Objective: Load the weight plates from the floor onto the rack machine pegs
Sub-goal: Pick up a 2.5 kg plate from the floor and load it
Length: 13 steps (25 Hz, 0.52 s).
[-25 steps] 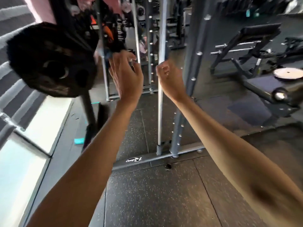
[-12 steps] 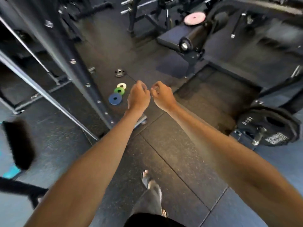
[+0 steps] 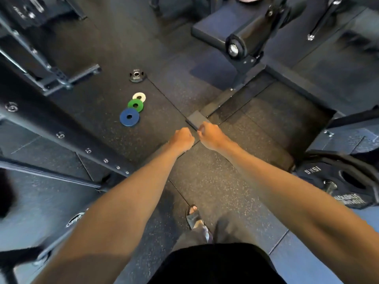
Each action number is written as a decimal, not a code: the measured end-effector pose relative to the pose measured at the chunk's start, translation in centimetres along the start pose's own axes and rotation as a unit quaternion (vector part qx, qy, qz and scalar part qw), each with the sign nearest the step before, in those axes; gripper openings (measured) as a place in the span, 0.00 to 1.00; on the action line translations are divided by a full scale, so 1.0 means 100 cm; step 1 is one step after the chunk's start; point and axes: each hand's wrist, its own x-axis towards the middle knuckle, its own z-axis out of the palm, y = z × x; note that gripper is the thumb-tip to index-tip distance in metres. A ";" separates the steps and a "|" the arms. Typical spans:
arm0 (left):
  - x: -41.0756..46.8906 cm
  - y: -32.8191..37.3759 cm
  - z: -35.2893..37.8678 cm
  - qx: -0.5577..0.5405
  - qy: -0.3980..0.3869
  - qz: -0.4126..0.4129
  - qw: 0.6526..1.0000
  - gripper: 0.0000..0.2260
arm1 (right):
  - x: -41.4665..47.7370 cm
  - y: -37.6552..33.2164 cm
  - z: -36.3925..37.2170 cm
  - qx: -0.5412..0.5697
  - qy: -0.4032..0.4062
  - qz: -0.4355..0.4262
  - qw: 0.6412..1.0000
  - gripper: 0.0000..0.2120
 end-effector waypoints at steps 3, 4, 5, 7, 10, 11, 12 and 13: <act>0.051 0.005 -0.013 0.003 -0.051 -0.004 0.999 0.11 | 0.063 0.013 -0.001 -0.022 -0.063 -0.004 0.998 0.13; 0.070 0.006 -0.019 0.009 -0.058 -0.007 0.998 0.12 | 0.085 0.016 -0.001 -0.023 -0.081 -0.005 0.996 0.12; 0.090 0.008 -0.025 0.018 -0.064 -0.013 0.998 0.12 | 0.110 0.019 -0.001 -0.023 -0.095 -0.009 0.995 0.11; 0.133 0.012 -0.041 0.030 -0.079 -0.029 0.996 0.13 | 0.162 0.023 -0.003 -0.023 -0.118 -0.019 0.993 0.10; 0.206 0.018 -0.072 0.024 -0.072 -0.054 0.996 0.14 | 0.250 0.022 -0.010 -0.055 -0.158 -0.048 0.985 0.14; 0.228 0.019 -0.084 0.009 -0.070 -0.071 0.995 0.14 | 0.278 0.020 -0.014 -0.058 -0.171 -0.056 0.982 0.12; 0.250 0.019 -0.092 0.001 -0.066 -0.084 0.994 0.14 | 0.302 0.015 -0.019 -0.065 -0.186 -0.056 0.979 0.11; 0.275 0.021 -0.103 0.001 -0.060 -0.094 0.994 0.14 | 0.332 0.008 -0.025 -0.080 -0.197 -0.058 0.975 0.09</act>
